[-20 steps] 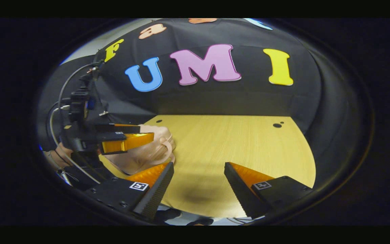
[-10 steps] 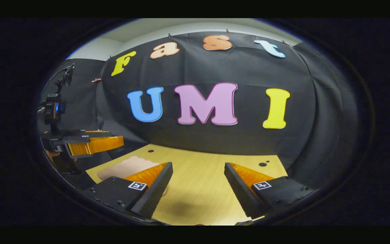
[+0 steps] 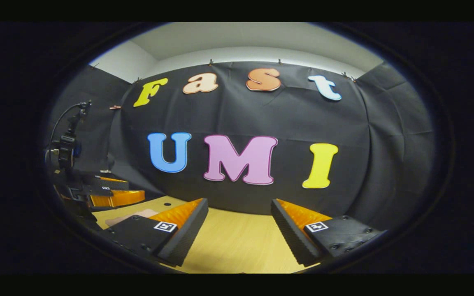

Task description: First open the suitcase, pack the skin care products into it, and then close the suitcase.

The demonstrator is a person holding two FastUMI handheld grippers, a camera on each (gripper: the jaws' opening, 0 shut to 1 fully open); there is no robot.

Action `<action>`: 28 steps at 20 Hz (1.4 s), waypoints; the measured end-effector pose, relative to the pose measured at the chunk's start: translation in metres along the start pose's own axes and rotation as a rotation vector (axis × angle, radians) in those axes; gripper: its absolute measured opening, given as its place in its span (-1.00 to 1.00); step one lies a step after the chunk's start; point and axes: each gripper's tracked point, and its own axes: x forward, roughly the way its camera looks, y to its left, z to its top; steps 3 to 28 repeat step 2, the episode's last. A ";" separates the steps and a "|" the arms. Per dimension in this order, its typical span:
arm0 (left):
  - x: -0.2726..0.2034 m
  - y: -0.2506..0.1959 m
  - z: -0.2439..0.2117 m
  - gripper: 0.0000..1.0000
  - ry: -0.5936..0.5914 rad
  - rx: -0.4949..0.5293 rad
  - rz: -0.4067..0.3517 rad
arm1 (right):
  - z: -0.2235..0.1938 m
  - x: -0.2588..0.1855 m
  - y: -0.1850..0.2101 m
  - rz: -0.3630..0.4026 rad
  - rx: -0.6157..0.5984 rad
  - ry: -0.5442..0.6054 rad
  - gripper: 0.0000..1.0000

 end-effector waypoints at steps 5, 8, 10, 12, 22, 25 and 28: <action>0.000 0.000 0.002 0.92 0.005 -0.001 -0.011 | 0.002 0.001 0.000 0.001 -0.006 -0.009 0.92; 0.000 0.000 0.002 0.92 0.005 -0.001 -0.011 | 0.002 0.001 0.000 0.001 -0.006 -0.009 0.92; 0.000 0.000 0.002 0.92 0.005 -0.001 -0.011 | 0.002 0.001 0.000 0.001 -0.006 -0.009 0.92; 0.000 0.000 0.002 0.92 0.005 -0.001 -0.011 | 0.002 0.001 0.000 0.001 -0.006 -0.009 0.92; 0.000 0.000 0.002 0.92 0.005 -0.001 -0.011 | 0.002 0.001 0.000 0.001 -0.006 -0.009 0.92; 0.000 0.000 0.002 0.92 0.005 -0.001 -0.011 | 0.002 0.001 0.000 0.001 -0.006 -0.009 0.92; 0.000 0.000 0.002 0.92 0.005 -0.001 -0.011 | 0.002 0.001 0.000 0.001 -0.006 -0.009 0.92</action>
